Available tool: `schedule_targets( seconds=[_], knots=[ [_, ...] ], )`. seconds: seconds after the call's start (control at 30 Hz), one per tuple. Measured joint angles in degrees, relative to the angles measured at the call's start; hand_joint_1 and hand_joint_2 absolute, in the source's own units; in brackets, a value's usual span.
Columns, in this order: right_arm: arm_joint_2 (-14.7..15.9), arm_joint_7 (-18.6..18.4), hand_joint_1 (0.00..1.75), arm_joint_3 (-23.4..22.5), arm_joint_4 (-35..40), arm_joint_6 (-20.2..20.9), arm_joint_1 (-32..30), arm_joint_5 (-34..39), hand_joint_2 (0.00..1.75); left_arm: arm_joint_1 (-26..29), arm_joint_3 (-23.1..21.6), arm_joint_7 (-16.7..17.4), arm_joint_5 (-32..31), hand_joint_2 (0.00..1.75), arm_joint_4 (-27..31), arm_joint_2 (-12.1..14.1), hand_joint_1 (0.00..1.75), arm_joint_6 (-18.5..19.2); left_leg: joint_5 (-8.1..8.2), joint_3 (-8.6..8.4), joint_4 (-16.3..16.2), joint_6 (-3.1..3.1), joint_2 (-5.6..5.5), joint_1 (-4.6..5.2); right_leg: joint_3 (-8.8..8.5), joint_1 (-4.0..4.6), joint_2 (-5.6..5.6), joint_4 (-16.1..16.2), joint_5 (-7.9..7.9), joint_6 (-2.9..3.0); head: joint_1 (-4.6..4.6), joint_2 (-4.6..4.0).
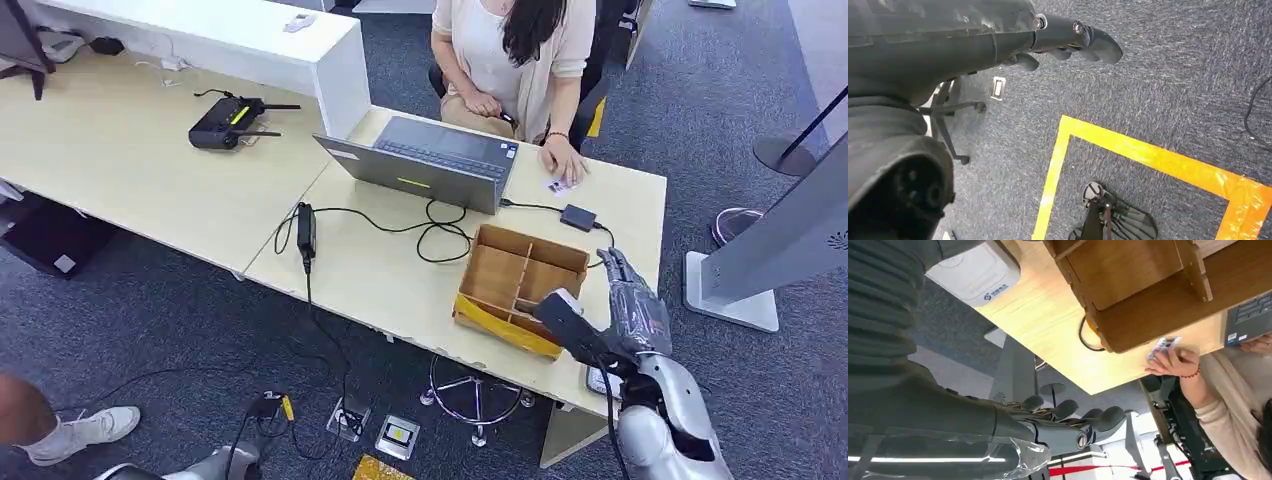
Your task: Pass the card to the sensor for recognition and then transmit it.
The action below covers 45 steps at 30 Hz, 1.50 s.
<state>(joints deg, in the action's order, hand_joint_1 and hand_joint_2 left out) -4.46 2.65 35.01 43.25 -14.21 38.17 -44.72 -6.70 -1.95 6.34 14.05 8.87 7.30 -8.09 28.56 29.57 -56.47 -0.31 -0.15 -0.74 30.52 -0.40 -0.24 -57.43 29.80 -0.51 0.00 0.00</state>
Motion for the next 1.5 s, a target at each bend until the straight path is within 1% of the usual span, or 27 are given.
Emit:
schedule_targets(
  seconds=[0.2, 0.47, 0.67, 0.87, 1.2, 1.37, 1.5],
  knots=[
    [-0.7, 0.4, 0.00, 0.0, -2.4, -0.5, 0.3, 0.6, 1.75, 0.0, 0.0, 0.5, 0.1, 0.00, 0.0, 0.1, 0.00, -0.1, 0.00, 0.00, 0.0, 0.00, 0.00, 0.00, 0.00, 0.00, 0.00, 0.0, 0.00, 0.00, 0.00, 0.00],
    [-1.2, 0.4, 0.00, 0.0, -4.1, -1.7, 0.3, 1.8, 1.75, 0.1, 0.0, 1.7, -0.2, 0.00, 0.0, 1.2, 0.00, -0.1, 0.00, 0.00, 0.0, 0.00, 0.00, -0.01, 0.00, 0.01, 0.01, 0.0, 0.00, 0.00, -0.02, 0.00],
    [-2.2, 0.8, 0.00, 0.0, -5.3, -2.5, -0.2, 1.9, 1.75, 0.1, 0.0, 1.1, -0.2, 0.00, 0.0, 1.4, 0.00, 0.1, 0.00, 0.00, 0.0, 0.00, 0.00, -0.01, 0.01, 0.01, 0.01, 0.0, 0.00, 0.00, 0.00, 0.00],
    [-3.4, 1.1, 0.00, 0.0, -6.3, -2.5, -0.6, 1.9, 1.75, 0.1, 0.0, 0.0, 0.2, 0.00, 0.0, 1.6, 0.00, 0.3, 0.00, 0.00, 0.0, 0.00, 0.00, -0.01, 0.01, 0.01, 0.01, 0.0, 0.00, 0.01, 0.00, 0.00],
    [-4.5, 1.6, 0.00, 0.0, -7.8, -2.2, -0.6, 1.9, 1.75, 0.1, 0.0, 0.2, 0.5, 0.00, 0.0, 1.7, 0.00, 0.3, 0.00, 0.00, 0.0, -0.01, 0.00, -0.01, 0.01, 0.01, 0.01, 0.0, 0.01, 0.01, 0.00, 0.00],
    [-4.7, 2.4, 0.00, 0.0, -8.6, -1.0, -0.5, 2.8, 1.75, 0.1, 0.0, 0.6, 0.5, 0.00, 0.0, 1.8, 0.00, 0.3, 0.00, 0.00, 0.0, -0.01, 0.00, -0.01, 0.01, 0.01, 0.01, 0.0, 0.01, 0.01, 0.00, 0.00],
    [-4.7, 2.7, 0.00, 0.0, -9.4, -1.3, 0.2, 2.7, 1.75, 0.1, 0.0, 0.6, 0.5, 0.00, 0.0, 2.0, 0.00, 0.3, 0.00, 0.00, 0.0, -0.01, 0.00, -0.01, 0.01, 0.01, 0.01, 0.0, 0.01, 0.01, 0.00, 0.00]
  ],
)
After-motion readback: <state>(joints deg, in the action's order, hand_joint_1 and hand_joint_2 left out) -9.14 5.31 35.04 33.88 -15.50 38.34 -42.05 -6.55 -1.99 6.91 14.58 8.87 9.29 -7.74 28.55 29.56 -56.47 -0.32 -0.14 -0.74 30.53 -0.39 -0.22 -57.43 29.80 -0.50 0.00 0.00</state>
